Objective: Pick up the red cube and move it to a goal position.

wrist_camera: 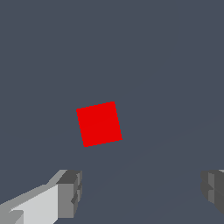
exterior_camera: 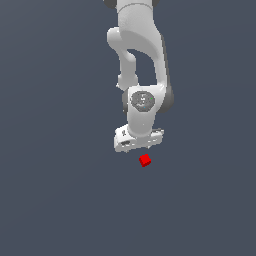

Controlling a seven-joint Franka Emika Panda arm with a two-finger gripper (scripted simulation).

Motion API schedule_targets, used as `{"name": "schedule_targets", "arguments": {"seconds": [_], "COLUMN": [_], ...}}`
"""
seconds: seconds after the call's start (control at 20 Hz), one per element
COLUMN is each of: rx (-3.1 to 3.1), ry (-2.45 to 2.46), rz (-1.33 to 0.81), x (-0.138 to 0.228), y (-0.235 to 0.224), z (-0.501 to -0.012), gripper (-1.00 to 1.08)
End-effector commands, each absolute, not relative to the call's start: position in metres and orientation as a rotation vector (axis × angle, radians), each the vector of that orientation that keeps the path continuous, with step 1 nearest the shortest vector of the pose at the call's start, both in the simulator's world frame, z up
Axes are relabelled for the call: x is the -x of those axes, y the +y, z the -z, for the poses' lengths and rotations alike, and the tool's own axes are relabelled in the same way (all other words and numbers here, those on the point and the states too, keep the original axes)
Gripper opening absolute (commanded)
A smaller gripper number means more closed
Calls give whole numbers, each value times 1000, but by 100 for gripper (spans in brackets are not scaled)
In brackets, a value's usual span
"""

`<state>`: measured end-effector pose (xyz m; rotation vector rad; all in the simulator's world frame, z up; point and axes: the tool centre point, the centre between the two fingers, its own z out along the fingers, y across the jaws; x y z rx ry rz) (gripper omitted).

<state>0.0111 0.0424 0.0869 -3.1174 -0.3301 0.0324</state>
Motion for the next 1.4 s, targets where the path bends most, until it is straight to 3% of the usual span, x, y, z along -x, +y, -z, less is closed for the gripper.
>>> {"name": "schedule_targets", "arguments": {"seconds": [0.0,0.75,0.8,1.35], "rx": [3108,3074,3074,3074], "ry": [-416,-648,-648,-647], "rz": [-24,0,0,0], "x": [-18,-36,-36,-36], "y": [53,82,82,82], "z": [-68,-20,-20,-20], "gripper": [100,100,-100,-100]}}
